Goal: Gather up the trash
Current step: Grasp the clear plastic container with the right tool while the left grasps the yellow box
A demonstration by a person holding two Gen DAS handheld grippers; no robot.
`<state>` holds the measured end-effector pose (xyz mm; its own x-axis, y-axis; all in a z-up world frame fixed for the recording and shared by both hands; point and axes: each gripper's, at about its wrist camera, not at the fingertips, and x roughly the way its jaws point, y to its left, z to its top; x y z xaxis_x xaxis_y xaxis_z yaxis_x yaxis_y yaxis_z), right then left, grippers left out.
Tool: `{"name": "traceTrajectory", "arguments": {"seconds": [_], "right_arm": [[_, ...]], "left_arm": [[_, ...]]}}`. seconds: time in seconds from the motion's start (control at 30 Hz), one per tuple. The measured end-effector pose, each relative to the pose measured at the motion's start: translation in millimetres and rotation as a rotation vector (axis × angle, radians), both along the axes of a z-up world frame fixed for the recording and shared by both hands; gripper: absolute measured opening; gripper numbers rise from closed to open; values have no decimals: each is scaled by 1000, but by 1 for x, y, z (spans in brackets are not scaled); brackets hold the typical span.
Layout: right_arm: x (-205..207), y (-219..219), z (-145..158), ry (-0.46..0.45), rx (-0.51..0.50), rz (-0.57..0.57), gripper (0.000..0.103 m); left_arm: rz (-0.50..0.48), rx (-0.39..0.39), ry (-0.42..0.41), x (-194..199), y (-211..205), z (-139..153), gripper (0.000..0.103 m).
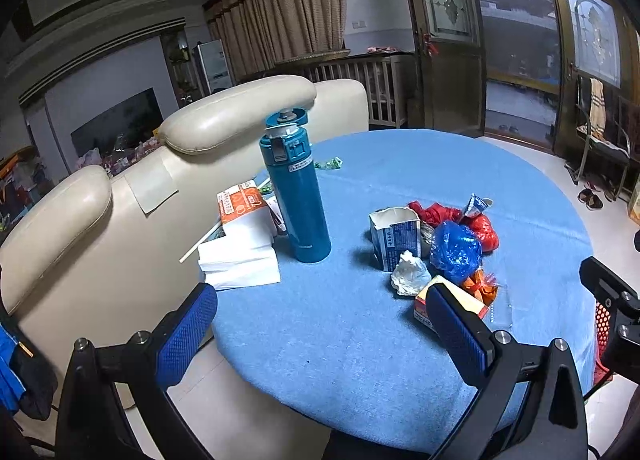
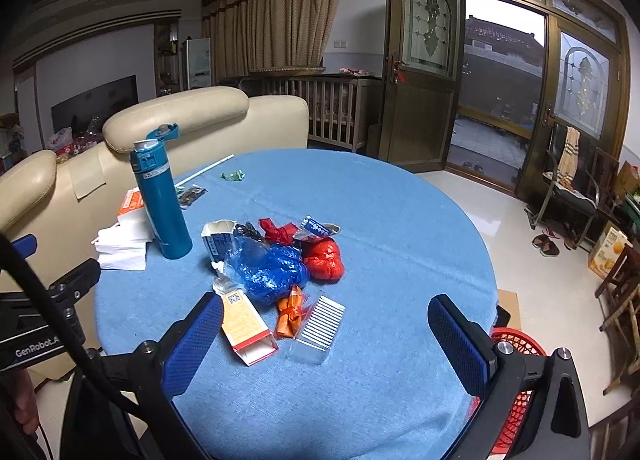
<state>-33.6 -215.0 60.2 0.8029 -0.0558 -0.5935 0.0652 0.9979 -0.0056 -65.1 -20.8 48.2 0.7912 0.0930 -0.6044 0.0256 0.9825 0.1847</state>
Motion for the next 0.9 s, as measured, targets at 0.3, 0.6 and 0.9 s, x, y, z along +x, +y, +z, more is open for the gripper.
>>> {"name": "traceTrajectory", "arguments": {"seconds": [0.3, 0.6, 0.9], "right_arm": [[5, -1, -6, 37, -22, -13, 103], [8, -10, -12, 46, -14, -25, 103], [32, -57, -48, 131, 97, -71, 103]], "left_arm": [[-17, 12, 24, 3, -7, -6, 103], [-37, 22, 57, 7, -16, -16, 103], [-99, -47, 174, 31, -25, -41, 103]]}}
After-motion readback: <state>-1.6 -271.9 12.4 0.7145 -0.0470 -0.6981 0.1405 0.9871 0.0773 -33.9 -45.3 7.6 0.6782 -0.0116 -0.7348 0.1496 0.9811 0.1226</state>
